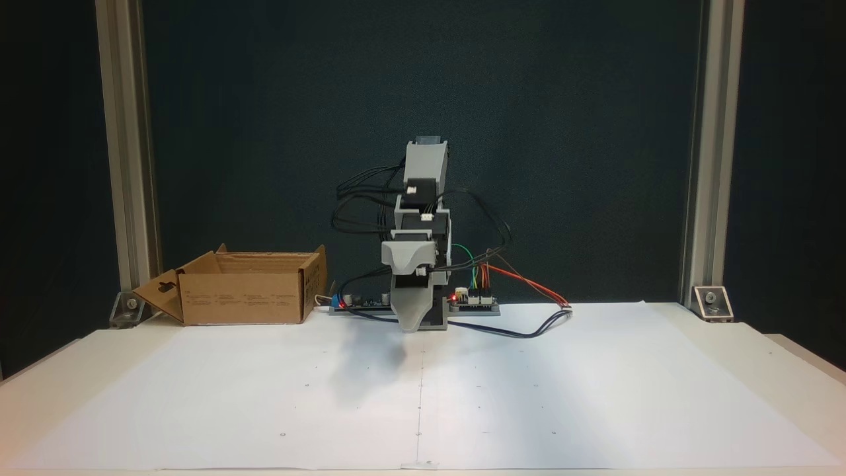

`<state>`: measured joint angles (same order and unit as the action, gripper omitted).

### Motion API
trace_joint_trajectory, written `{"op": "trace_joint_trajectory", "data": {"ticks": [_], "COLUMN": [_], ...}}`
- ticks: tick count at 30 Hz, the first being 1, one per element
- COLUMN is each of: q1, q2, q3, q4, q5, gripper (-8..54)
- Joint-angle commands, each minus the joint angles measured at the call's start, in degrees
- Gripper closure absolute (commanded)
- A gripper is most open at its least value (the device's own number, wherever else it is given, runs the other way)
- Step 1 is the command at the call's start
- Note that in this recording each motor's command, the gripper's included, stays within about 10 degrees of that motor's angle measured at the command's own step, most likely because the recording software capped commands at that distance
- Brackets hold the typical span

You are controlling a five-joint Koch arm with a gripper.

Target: Grasp a green dice and put it in the bin.

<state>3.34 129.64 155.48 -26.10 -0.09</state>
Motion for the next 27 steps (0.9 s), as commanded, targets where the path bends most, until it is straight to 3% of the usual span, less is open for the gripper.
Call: {"op": "trace_joint_trajectory", "data": {"ticks": [1,27], "q1": [0.1,0.0], "q2": [6.3,6.2], "q3": [-0.5,23.9], "q4": [-9.6,-67.9], "q5": [0.4,0.0], "gripper": [1.7,1.1]}}
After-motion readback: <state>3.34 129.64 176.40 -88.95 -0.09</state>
